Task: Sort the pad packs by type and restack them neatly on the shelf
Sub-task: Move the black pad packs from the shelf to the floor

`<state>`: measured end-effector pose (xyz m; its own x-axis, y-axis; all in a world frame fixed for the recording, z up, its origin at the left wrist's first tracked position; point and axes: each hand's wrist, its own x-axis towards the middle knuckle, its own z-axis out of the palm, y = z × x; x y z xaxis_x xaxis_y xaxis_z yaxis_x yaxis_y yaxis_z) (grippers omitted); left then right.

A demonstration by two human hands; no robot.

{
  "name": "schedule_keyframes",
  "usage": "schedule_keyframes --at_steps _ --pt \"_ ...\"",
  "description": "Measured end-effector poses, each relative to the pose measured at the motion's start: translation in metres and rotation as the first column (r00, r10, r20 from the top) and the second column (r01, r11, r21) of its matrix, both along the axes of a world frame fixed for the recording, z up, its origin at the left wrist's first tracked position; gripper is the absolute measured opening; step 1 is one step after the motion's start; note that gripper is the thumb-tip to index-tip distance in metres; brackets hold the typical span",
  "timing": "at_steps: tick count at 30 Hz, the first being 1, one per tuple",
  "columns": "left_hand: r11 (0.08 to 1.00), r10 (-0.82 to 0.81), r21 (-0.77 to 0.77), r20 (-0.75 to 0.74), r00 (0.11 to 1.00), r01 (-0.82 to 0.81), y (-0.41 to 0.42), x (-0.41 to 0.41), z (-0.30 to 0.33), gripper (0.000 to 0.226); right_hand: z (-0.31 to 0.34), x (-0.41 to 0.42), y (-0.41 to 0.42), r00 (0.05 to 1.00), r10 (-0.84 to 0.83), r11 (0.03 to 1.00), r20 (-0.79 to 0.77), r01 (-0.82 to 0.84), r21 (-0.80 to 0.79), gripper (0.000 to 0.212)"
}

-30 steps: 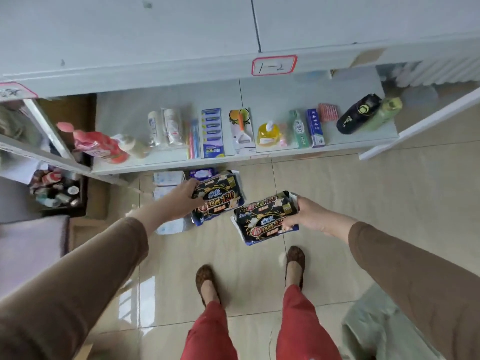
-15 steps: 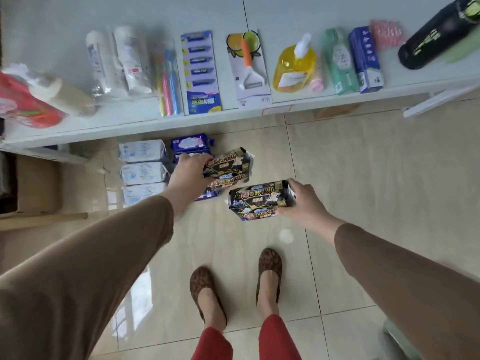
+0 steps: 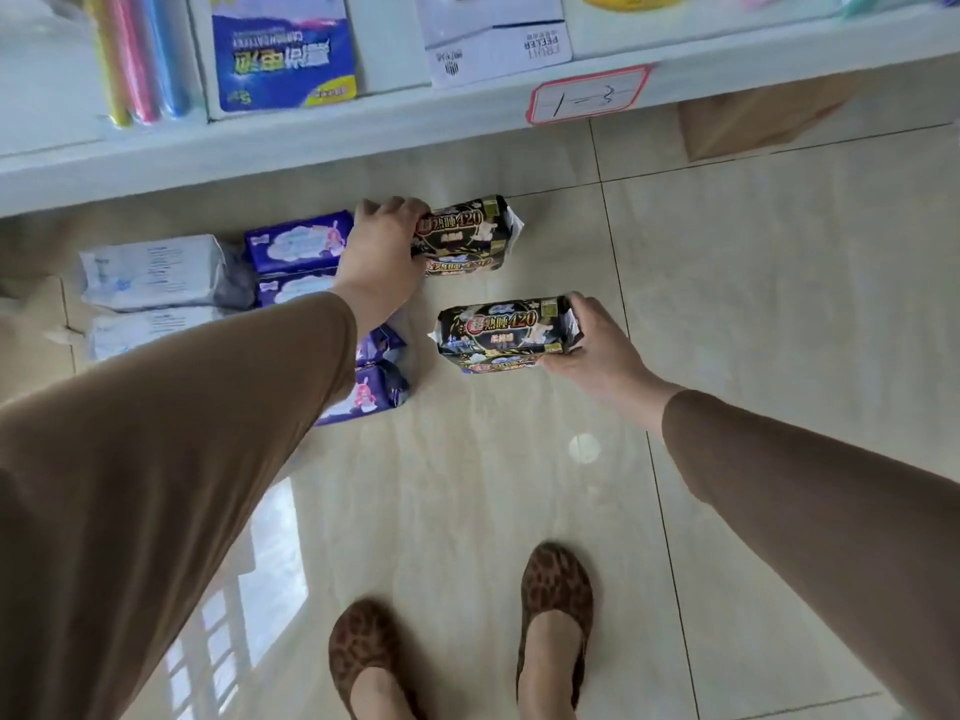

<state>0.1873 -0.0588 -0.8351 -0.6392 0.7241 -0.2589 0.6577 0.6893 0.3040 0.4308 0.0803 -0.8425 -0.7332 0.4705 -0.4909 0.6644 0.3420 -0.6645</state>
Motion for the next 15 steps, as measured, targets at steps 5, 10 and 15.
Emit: schedule_keyframes --at_steps 5,10,15 --pt "1.0 0.008 -0.014 -0.008 1.0 -0.008 0.01 -0.025 -0.026 0.052 -0.035 -0.034 0.007 0.999 0.004 0.999 -0.053 -0.007 -0.041 0.053" --pt "0.989 -0.098 -0.112 -0.025 0.995 0.094 0.003 -0.041 -0.035 0.066 -0.06 -0.066 0.006 0.999 0.039 0.999 -0.034 -0.039 -0.005 0.059" --pt "0.957 -0.264 -0.135 -0.037 0.964 0.257 -0.017 -0.057 -0.028 0.08 -0.07 -0.087 -0.006 0.997 -0.015 1.0 -0.075 0.016 0.008 0.052"
